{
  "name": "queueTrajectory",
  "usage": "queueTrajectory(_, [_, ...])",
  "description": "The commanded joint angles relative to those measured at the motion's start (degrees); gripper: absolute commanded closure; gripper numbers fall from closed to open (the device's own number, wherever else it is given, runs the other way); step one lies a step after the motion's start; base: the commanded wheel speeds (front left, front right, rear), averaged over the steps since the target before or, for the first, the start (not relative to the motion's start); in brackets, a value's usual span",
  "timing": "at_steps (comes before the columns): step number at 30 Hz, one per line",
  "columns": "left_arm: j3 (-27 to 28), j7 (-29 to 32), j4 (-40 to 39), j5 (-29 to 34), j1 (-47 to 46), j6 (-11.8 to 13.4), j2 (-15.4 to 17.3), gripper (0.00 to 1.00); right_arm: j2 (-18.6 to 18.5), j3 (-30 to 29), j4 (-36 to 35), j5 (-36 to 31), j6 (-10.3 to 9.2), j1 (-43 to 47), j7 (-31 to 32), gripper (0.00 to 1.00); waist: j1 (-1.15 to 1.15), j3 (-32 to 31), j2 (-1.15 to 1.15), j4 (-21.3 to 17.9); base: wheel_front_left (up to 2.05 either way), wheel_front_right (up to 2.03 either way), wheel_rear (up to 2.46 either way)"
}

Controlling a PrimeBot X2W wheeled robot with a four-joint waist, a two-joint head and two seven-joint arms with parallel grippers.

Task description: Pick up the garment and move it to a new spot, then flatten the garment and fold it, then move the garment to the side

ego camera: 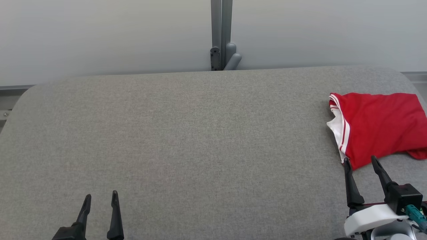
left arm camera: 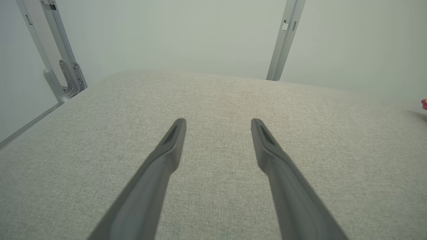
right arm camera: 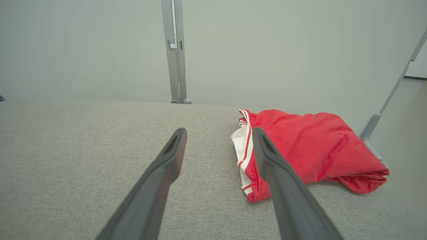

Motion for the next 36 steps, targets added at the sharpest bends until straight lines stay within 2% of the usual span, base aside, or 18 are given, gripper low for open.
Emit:
queueTrajectory(1, [0.2,0.0,0.3,-0.3,-0.4,-0.4,0.1,0.0,0.6,-0.9,-0.4,-0.9,-0.05,1.1,-0.2,0.0,0.0,-0.3,0.01,0.2,0.0,0.0,0.0])
queueTrajectory(13, [-0.2,0.0,0.8,-0.7,-0.8,-1.4,0.1,0.0,2.3,-5.4,2.7,-4.1,-0.05,0.6,-0.2,0.0,0.0,-0.1,0.01,0.1,0.0,0.0,0.0])
queueTrajectory(35, [-0.8,0.0,1.8,0.1,-1.4,-2.8,0.1,0.0,2.3,-3.1,3.8,-2.6,-0.05,-0.4,-0.2,0.0,0.0,0.0,0.01,-1.6,0.0,0.0,0.0])
queueTrajectory(36, [-0.9,0.0,1.9,-0.2,-0.7,-2.7,0.0,1.0,2.5,-3.1,4.2,-2.8,0.01,-0.1,0.0,1.0,0.0,0.0,0.01,-1.6,0.0,0.0,0.0])
